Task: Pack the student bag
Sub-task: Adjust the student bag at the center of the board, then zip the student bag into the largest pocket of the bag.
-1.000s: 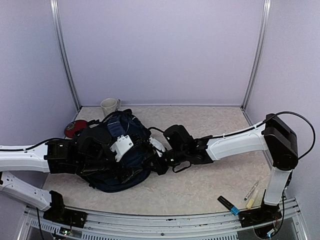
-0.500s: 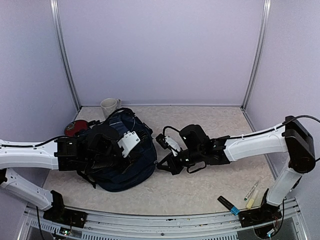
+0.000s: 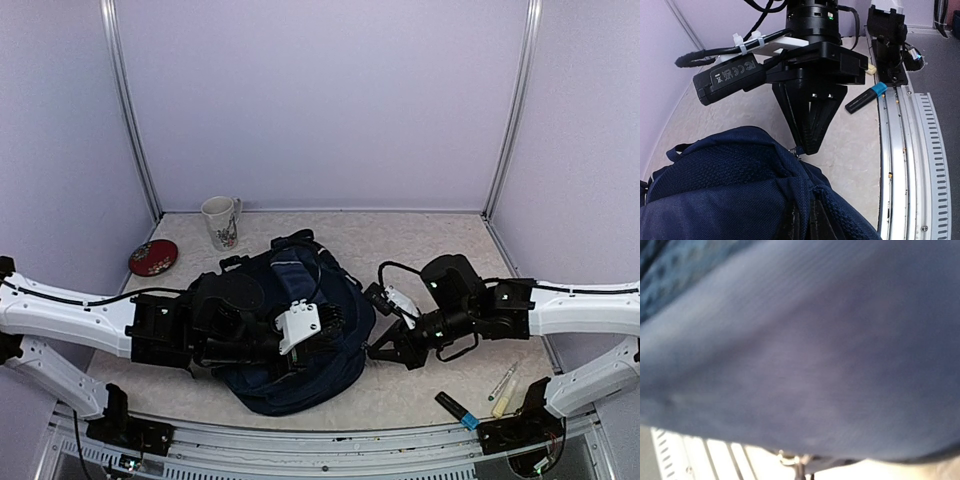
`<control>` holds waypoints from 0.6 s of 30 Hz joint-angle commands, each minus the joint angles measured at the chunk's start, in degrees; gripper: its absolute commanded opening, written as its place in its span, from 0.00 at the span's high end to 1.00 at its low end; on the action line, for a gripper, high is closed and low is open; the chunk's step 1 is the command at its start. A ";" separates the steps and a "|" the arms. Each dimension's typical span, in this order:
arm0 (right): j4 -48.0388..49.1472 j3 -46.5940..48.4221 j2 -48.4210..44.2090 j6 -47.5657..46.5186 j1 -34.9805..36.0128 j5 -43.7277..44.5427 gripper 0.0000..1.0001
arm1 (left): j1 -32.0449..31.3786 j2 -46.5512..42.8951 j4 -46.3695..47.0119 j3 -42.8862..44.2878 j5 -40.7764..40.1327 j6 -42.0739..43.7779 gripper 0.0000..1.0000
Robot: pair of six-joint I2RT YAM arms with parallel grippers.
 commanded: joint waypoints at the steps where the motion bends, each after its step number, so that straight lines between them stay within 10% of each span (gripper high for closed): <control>1: -1.26 0.15 -5.87 -1.36 -4.84 8.09 1.00 | -2.43 -3.51 -3.08 -3.12 7.01 -0.88 1.00; 18: -2.89 9.08 12.53 -10.05 -23.97 2.75 1.00 | -3.02 -9.51 -13.84 -3.17 7.80 0.56 1.00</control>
